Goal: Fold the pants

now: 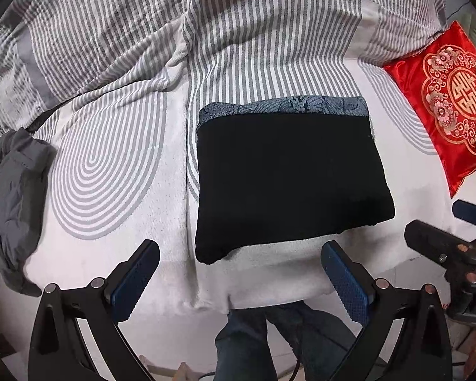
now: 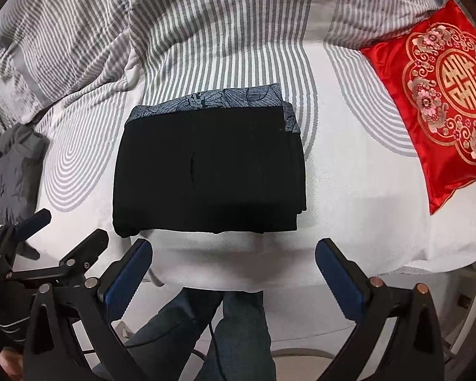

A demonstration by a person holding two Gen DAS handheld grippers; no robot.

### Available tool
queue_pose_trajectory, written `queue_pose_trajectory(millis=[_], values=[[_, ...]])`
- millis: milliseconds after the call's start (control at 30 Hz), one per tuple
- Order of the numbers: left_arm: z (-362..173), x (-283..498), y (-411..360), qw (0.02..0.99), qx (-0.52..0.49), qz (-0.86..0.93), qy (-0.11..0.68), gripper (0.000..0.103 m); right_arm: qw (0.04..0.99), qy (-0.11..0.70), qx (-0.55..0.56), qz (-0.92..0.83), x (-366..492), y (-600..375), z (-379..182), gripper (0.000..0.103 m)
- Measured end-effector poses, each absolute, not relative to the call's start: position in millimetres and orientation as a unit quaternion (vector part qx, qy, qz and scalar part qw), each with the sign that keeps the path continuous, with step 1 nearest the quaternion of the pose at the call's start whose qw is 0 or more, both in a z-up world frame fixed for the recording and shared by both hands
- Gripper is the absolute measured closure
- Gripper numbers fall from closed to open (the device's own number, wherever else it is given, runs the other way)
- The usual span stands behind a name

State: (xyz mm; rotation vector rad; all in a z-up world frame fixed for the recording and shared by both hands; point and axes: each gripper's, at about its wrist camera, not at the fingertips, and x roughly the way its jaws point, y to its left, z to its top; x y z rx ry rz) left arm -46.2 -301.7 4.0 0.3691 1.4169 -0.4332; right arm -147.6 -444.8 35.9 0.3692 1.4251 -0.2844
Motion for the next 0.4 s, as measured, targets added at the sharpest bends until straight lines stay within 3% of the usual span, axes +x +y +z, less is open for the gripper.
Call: queue_pose_trajectory(millis=[400], values=[[8.5, -52.6, -304.4, 0.731, 0.162, -0.182, 0.638, 0.001, 0.733, 0.650, 0.163, -0.116, -146.2, -454.9, 38.2, 0.000]])
